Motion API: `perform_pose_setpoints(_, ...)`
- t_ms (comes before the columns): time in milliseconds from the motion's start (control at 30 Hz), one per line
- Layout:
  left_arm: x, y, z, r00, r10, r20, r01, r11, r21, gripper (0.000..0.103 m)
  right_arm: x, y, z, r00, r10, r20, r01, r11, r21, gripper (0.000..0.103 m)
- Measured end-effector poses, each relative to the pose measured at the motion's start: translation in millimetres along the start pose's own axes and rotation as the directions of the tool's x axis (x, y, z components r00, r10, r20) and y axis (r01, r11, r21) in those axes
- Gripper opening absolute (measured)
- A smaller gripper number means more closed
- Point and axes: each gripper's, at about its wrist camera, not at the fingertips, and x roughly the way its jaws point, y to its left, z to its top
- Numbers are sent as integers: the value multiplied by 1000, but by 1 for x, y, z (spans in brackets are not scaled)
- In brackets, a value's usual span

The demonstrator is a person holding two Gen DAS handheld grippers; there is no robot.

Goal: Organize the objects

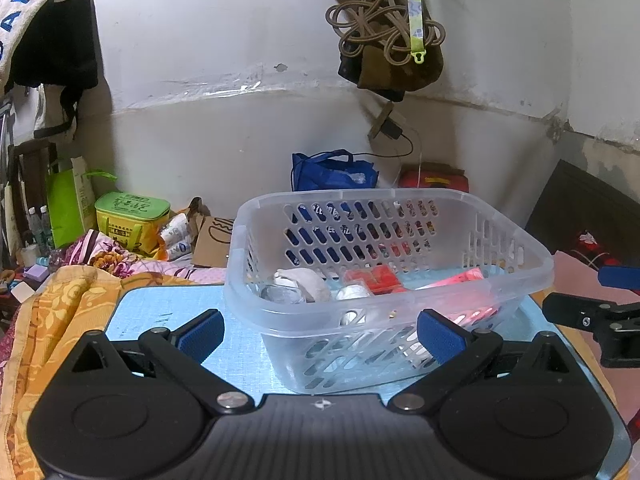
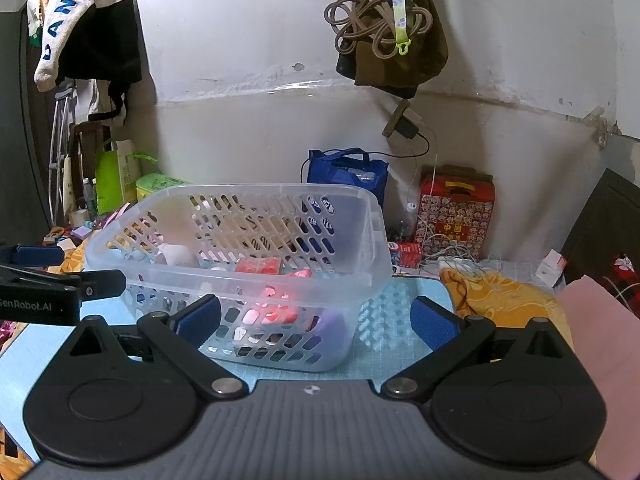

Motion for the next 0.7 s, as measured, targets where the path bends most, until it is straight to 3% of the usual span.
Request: perform_pose_setpoints(700, 0, -5, -1, 1000, 4, 11, -4, 1000, 17, 103, 1, -5, -3, 1000, -9, -3, 9, 1000, 26, 103)
